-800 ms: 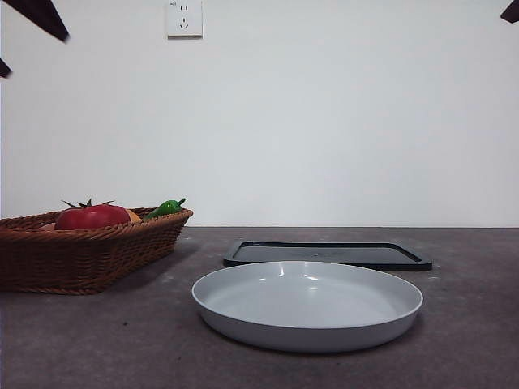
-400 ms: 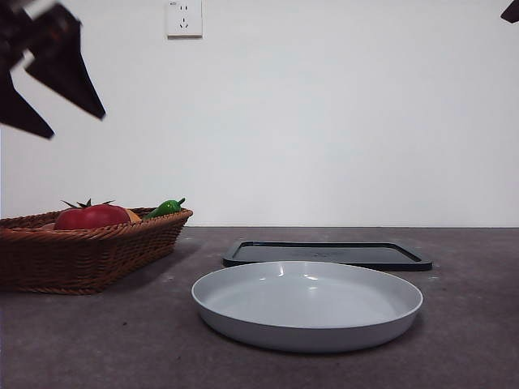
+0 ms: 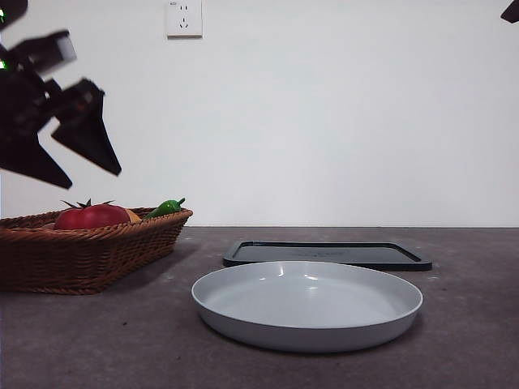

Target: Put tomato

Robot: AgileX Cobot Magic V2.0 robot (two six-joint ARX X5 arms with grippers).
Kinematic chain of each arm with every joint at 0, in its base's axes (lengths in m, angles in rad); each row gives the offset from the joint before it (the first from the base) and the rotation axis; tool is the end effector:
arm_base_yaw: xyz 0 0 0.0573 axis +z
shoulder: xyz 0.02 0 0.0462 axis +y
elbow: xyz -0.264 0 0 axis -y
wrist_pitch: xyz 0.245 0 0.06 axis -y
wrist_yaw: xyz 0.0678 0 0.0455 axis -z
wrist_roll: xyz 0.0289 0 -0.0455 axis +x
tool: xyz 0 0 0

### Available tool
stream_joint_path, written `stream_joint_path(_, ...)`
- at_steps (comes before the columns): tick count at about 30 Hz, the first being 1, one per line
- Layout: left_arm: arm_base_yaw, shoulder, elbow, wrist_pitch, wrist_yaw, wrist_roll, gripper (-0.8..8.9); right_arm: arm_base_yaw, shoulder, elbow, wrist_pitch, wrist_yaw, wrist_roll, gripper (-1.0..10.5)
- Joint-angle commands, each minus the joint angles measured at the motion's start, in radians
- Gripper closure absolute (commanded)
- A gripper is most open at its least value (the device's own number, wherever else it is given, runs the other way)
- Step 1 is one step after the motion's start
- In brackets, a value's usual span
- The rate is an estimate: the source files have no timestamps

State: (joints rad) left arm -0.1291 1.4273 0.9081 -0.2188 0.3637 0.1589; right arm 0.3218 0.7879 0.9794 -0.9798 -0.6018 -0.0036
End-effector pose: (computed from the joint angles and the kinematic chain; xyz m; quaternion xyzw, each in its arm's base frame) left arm 0.2911 -0.0482 0.2315 0.0297 0.3390 -0.2552 0.9050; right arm 0.1158 0.0558 0.3312 0.0521 0.3795 0.4121 0.8267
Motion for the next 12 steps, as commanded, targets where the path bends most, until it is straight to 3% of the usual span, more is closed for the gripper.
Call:
stream_joint_path(1, -0.002, 0.044, 0.019, 0.034, -0.002, 0.025, 3.45, 0.005, 0.008, 0.018, 0.006, -0.001, -0.004, 5.2)
stream_joint_path(12, -0.002, 0.139, 0.019, 0.085, -0.002, 0.04, 3.44, 0.005, 0.008, 0.018, 0.004, -0.001, 0.004, 5.2)
